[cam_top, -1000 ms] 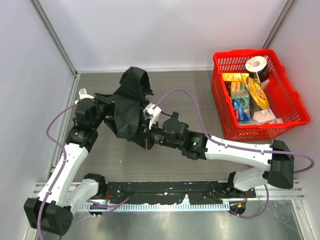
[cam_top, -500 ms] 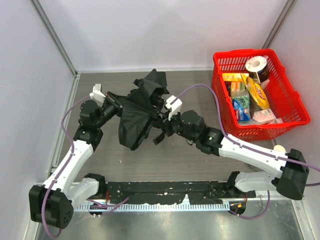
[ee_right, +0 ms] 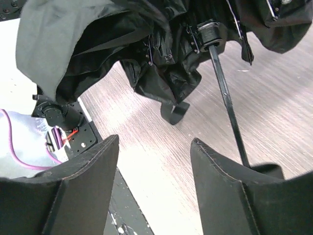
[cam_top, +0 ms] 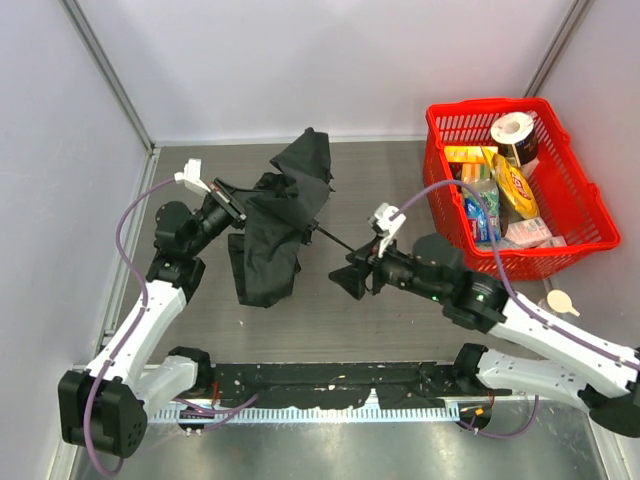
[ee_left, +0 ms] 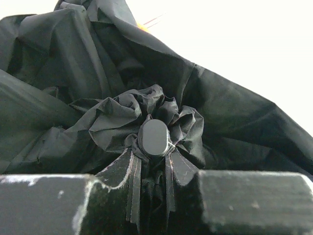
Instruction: Put away the umbrella
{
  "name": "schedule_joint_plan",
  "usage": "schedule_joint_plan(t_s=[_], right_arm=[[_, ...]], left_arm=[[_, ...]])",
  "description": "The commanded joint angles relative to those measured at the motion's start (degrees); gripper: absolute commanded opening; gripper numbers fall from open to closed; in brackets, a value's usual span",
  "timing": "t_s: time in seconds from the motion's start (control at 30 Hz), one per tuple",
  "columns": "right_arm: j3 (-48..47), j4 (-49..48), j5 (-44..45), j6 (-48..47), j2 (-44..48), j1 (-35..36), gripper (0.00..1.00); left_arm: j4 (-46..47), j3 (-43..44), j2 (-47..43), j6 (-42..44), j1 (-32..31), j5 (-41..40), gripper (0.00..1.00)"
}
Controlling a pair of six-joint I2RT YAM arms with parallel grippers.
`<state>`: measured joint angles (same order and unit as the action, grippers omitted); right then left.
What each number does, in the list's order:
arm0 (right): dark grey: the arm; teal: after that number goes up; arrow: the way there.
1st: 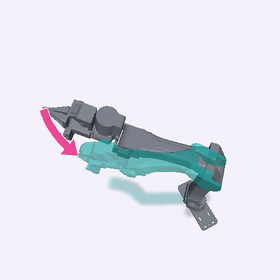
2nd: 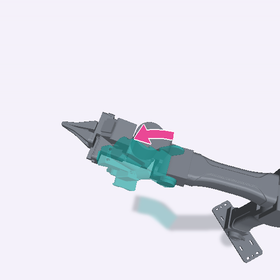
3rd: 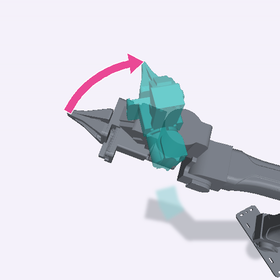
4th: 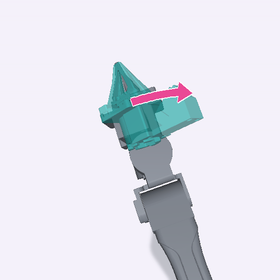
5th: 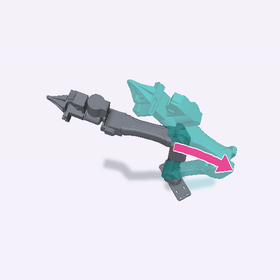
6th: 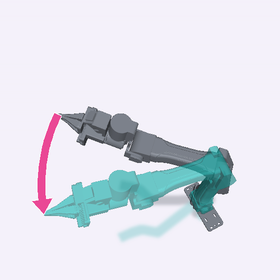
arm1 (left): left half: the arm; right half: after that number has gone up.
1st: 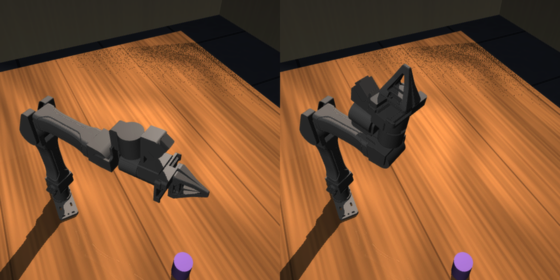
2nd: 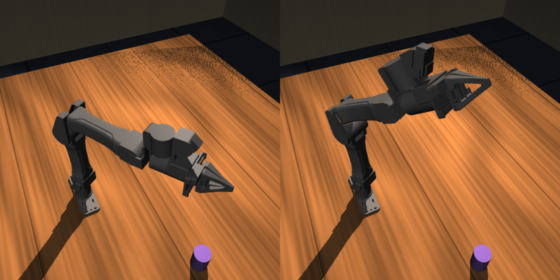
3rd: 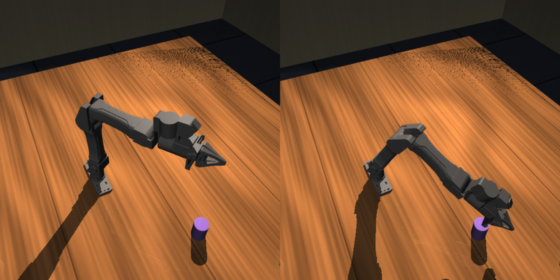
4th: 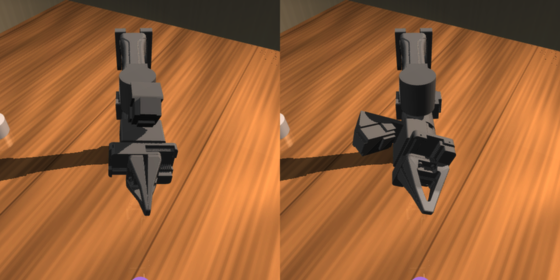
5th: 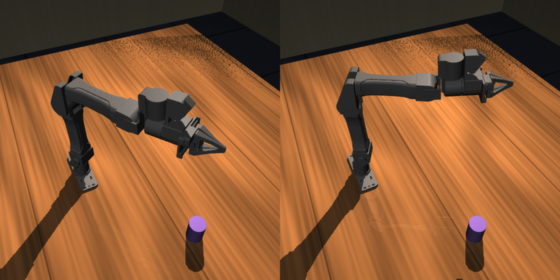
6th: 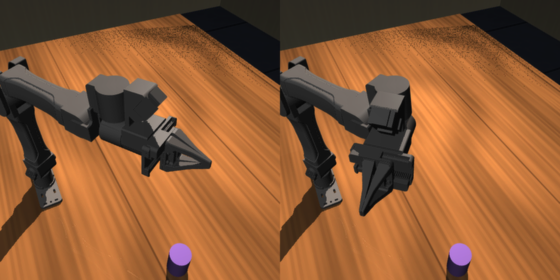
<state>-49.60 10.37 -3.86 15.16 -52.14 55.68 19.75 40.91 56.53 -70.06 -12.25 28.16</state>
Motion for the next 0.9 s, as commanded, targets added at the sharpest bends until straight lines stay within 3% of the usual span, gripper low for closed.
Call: schedule_joint_plan(t_s=[0.0, 0.23, 0.37, 0.43, 0.53, 0.73, 0.87], right_arm=[[-2.25, 6.5, 3.68, -4.25, 4.59, -1.01, 0.69], [-8.93, 5.97, -2.21, -5.84, -2.88, -6.89, 0.68], [-11.04, 7.55, -7.01, -6.63, -1.74, -14.52, 0.76], [-14.1, 13.23, -10.01, -9.43, -3.66, -17.52, 0.75], [-20.25, 20.12, -10.29, -14.18, -7.18, -18.24, 0.72], [-19.92, 13.28, -23.29, -10.85, -7.98, -18.24, 0.76], [-22.55, 17.21, -28.3, -13.83, -10.79, -17.8, 0.77]], left_arm=[[16.01, 0.31, 0.41, 3.97, 0.21, 4.52, 0.0], [25.69, 1.28, 4.46, 0.63, -0.4, 14.02, 0.0], [23.33, 3.03, 4.02, 3.43, -0.67, 16.83, 0.0], [21.74, 4.44, 4.55, 4.49, -0.76, 19.46, 0.0], [21.3, 5.5, 4.99, 5.2, -0.93, 21.58, 0.0], [20.24, 7.52, 5.95, 8.27, -3.04, 23.34, 0.0], [18.84, 9.71, 7.27, 9.15, -3.83, 23.87, 0.0]])
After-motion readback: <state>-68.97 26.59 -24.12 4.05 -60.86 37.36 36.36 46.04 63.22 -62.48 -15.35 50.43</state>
